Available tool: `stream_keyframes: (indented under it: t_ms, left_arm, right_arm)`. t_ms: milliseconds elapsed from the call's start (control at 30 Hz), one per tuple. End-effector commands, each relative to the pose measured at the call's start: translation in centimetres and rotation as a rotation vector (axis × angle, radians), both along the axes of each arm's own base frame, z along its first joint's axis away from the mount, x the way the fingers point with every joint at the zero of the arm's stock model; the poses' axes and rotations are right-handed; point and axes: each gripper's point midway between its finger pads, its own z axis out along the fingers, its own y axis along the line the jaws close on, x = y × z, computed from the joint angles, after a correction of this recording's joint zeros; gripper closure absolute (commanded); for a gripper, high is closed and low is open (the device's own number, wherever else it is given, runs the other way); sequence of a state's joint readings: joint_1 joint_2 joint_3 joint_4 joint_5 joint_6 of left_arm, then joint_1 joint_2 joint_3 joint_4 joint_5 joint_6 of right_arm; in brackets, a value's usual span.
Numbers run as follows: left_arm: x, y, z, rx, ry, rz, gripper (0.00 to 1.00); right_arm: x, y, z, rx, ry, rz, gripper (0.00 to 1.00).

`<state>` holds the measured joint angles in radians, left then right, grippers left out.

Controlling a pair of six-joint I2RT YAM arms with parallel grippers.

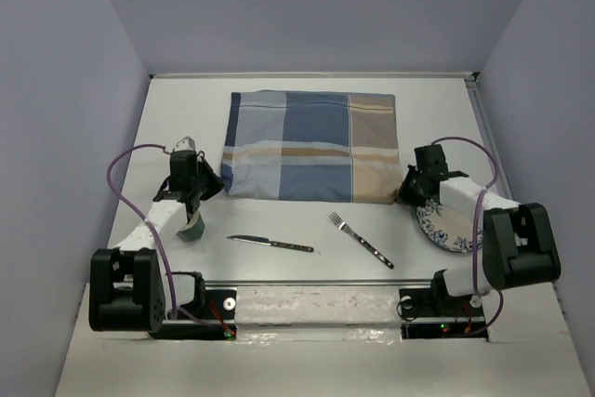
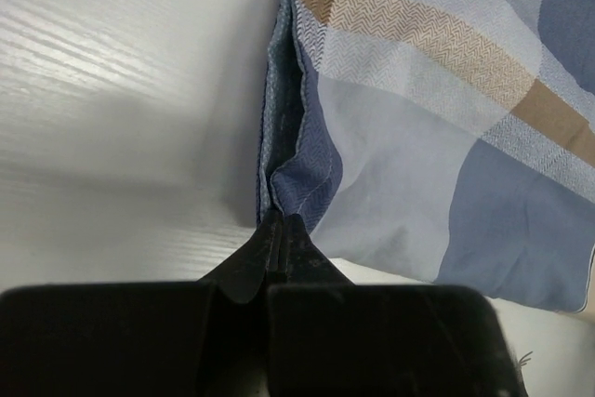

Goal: Set the dinner table for one person

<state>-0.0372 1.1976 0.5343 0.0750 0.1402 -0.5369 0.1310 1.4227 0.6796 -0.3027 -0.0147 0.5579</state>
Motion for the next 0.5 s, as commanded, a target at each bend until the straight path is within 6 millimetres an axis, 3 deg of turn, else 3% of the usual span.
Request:
stream_keyframes:
  t_ms: [0,333,467]
  left_arm:
    - [-1.1,1.1,-0.3,0.043,0.034,0.038,1.0]
    - [-1.5,2.3,1.5,0.094,0.009,0.072,1.0]
    - [-2.1,2.1,1.8,0.087,0.013,0.069,1.0]
  right_arm:
    - [0.5,-1.8,1.6,-0.086,-0.014,-0.048,1.0]
    - [0.8,-2.4,4.5,-0.118,-0.068,-0.051,1.0]
    - [-0.5,-1.4,3.2,-0.062,-0.006,-0.033,0.96]
